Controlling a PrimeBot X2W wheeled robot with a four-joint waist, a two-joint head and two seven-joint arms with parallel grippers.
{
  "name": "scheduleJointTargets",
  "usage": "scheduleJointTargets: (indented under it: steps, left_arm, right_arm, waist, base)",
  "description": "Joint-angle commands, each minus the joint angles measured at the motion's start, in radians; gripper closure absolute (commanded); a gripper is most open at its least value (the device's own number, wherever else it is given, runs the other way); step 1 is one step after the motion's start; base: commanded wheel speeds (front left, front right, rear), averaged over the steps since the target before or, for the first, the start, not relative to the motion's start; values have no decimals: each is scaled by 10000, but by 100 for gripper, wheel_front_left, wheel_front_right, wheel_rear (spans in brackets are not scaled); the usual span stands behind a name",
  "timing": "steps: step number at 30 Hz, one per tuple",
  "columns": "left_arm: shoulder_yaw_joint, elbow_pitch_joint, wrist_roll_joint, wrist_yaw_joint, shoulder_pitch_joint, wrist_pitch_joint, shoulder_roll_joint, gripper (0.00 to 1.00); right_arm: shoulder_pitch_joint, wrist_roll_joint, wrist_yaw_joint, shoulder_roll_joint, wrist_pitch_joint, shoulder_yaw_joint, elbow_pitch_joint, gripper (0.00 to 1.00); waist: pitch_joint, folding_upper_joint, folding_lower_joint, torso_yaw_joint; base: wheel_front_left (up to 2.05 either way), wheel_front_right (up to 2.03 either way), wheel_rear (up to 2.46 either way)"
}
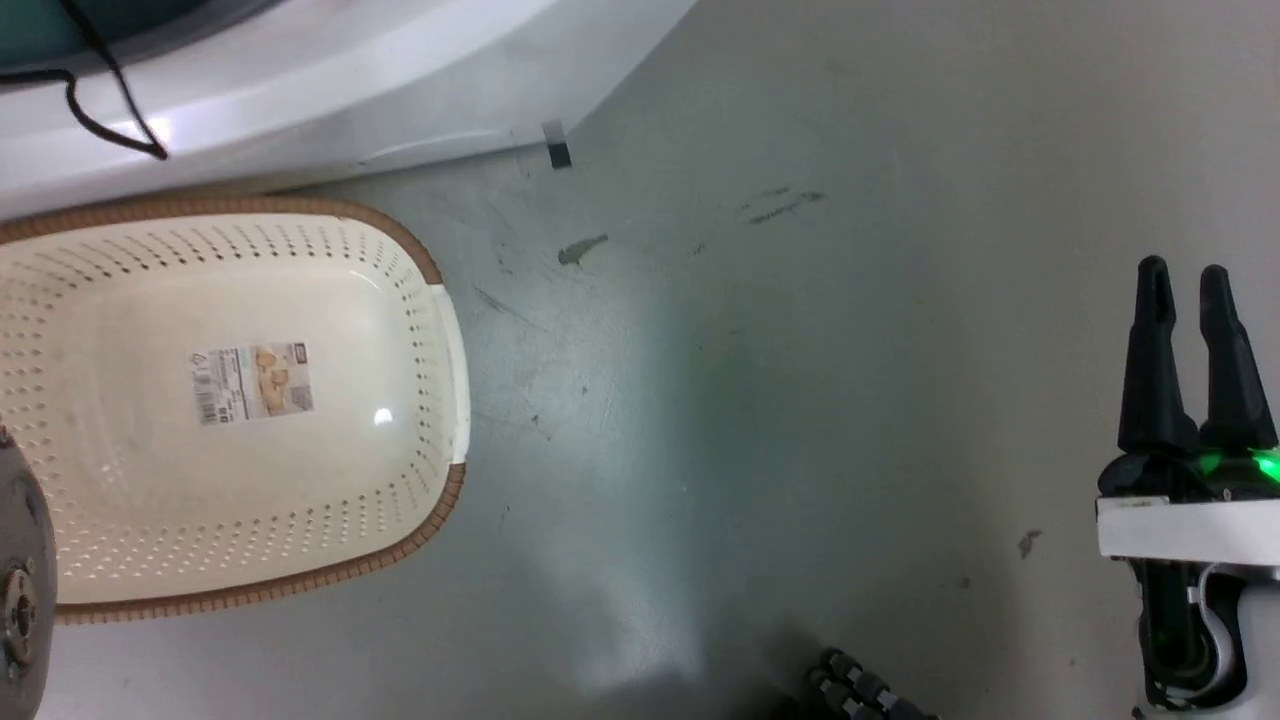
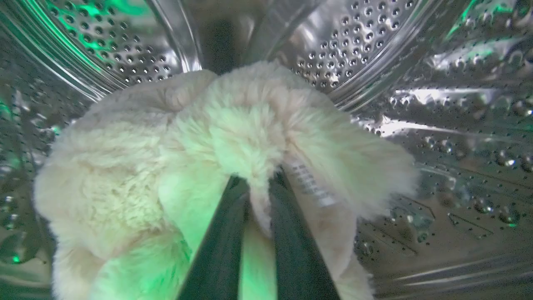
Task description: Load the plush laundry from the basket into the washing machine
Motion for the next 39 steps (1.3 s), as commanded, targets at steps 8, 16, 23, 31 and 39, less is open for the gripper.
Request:
scheduleJointTargets:
  steps: [8,16,23,31,39]
  left_arm:
    - [-272,994,32,-106,-165,-670,26,0]
    - [-175,1714,-434,-501,505,-2128,-37,0]
    - [10,2031,-1162,-1315,1960,-3392,-287,0]
    - [-385,1773,-1496,-1841,4348,-4125,-561,0]
    - [-626,150,-2250,-2012,7442,-4304,-750,0]
  right_arm:
    - [-370,-24,8,33,-42,-42,2,0]
    - [-214,-377,8,-86,-42,-363,-182,0]
    - [359,-892,8,-290,-42,-670,-381,0]
    - [1170,-1476,8,-235,-42,-580,-426,0]
    - [2081,-1796,8,208,-42,-329,-323,0]
  waist:
    - [-34,-1,-1,80]
    - [-1214,-1,-1,558]
    - [-3022,-1,-1,1332]
    - [-5040,-1,-1,2279]
    - [-6583,-1,-1,2944]
  base:
    - [0,0,0]
    - [0,0,0]
    - [0,0,0]
    - [0,0,0]
    - [0,0,0]
